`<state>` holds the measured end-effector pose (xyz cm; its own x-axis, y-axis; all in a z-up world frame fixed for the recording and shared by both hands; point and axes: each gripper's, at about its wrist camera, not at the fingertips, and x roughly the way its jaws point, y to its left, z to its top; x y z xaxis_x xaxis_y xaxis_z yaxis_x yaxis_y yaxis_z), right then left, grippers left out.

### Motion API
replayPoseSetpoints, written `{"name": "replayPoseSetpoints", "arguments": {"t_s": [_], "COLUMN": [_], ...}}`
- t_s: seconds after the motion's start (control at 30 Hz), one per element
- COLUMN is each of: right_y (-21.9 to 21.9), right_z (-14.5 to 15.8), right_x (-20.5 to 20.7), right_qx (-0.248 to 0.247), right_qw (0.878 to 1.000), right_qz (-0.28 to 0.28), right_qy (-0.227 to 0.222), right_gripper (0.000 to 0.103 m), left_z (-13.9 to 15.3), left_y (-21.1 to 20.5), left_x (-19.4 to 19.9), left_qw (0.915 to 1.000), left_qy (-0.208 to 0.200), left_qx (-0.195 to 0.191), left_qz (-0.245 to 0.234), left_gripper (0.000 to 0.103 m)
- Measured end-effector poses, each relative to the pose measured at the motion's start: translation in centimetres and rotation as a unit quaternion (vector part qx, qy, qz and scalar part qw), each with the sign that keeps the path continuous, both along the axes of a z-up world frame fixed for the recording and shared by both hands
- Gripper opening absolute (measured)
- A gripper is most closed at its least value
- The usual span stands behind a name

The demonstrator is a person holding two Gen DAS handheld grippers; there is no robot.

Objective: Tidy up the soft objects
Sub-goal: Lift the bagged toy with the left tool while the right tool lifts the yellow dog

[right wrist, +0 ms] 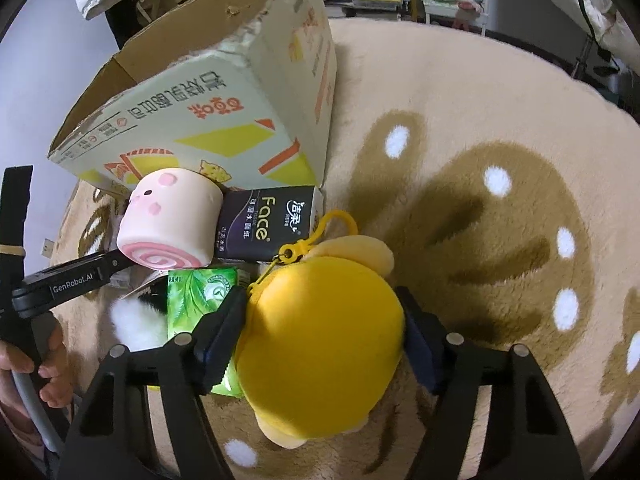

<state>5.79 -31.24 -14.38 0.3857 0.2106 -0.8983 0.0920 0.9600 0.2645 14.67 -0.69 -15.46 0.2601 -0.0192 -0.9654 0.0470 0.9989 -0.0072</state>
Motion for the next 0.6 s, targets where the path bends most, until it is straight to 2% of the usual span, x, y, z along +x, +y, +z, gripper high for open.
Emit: {"name": "replayPoseSetpoints", "arguments": {"t_s": [0.27, 0.43, 0.6], "right_y": [-1.3, -1.0, -0.8], "right_z": [1.7, 2.7, 4.6], "right_x": [0.4, 0.0, -0.9], "right_qx": [0.014, 0.016, 0.026], "right_qw": [0.999, 0.998, 0.994], "right_qz": [-0.016, -0.018, -0.015], "right_qy": [-0.029, -0.057, -0.105], "right_gripper": [0.075, 0.072, 0.071], "left_z": [1.1, 3.4, 6.0], "left_y": [1.2, 1.3, 0.9], "left_x": [-0.4, -1.7, -3.4], "left_qw": [0.9996, 0.9980, 0.9936], "left_qy": [-0.020, -0.062, -0.112], "left_qx": [0.003, 0.003, 0.012], "left_qz": [0.017, 0.016, 0.011], "left_gripper": [0.055, 0.055, 0.055]}}
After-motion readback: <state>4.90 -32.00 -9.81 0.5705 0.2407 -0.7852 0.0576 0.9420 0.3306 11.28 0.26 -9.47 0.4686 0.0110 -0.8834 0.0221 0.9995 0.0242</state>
